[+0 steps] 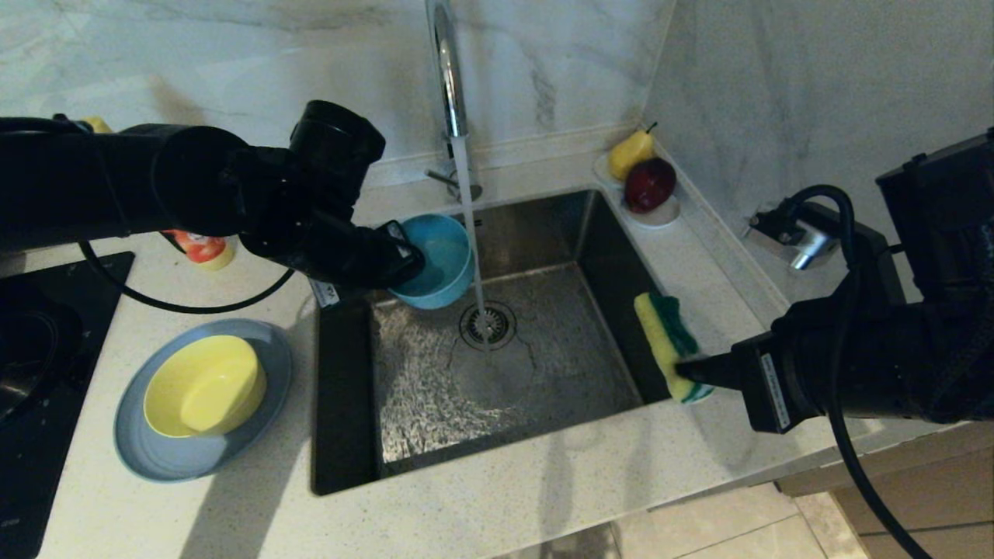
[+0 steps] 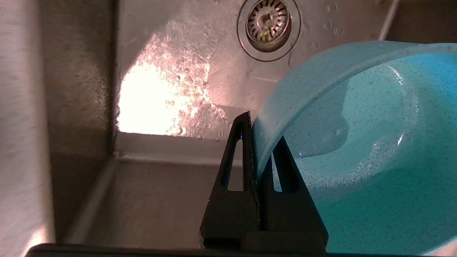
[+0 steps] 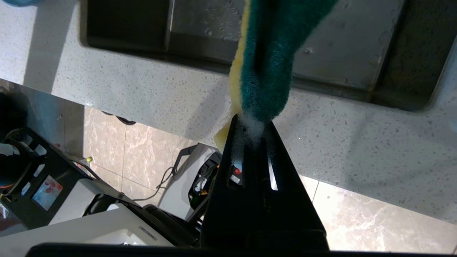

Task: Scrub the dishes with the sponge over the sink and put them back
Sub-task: Wash the bowl

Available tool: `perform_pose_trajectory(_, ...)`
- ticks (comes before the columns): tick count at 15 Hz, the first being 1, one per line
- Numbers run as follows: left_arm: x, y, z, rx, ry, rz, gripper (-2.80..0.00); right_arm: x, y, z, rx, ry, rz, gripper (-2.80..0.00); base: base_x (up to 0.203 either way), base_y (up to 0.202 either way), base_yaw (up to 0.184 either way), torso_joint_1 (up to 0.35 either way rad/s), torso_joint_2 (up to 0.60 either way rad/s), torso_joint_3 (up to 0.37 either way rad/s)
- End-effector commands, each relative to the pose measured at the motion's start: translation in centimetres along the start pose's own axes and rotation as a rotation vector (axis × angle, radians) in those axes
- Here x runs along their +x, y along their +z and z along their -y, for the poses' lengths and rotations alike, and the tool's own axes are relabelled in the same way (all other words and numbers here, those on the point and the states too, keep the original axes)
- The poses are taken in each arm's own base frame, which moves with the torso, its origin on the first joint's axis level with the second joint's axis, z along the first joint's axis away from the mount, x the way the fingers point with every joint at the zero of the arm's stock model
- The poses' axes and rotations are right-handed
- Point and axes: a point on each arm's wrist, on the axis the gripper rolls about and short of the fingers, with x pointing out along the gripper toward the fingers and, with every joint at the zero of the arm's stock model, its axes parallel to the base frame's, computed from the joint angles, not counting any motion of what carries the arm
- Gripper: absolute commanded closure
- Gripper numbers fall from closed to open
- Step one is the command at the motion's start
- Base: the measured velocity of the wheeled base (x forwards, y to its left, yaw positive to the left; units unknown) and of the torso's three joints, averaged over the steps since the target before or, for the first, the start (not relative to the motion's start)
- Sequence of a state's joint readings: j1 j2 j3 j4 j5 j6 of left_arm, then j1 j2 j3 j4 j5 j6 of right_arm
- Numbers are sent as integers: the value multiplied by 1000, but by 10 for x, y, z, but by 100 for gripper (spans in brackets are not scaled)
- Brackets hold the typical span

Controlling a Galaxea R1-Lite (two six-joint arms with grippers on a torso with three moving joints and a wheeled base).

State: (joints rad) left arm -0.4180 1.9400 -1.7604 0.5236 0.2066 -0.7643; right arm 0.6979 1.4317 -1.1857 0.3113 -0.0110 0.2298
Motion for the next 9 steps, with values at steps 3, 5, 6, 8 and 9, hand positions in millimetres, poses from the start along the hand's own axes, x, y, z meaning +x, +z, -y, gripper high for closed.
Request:
perform_pose_trajectory(3,30,-7,6,-2,-6,-5,0,7,-2,0,2,0,-22,0,0,0,0,0,0,0)
perform_pose_trajectory(5,48,-10,11,-1,-12,8,0,6,-2,0,6,-1,-19,0,0,0,0,0,0,0)
perform_pose_trajectory(6,54,-10,14,-2,-16,13,0,6,-2,0,4,1,-21,0,0,0,0,0,0,0)
perform_pose_trajectory(8,60,-8,17,-13,-22,18,0,6,-3,0,2,1,-24,0,0,0,0,0,0,0)
perform_pose_trajectory(9,58,-7,18,-27,-27,22,0,3,-3,0,3,2,-17,0,0,0,0,0,0,0)
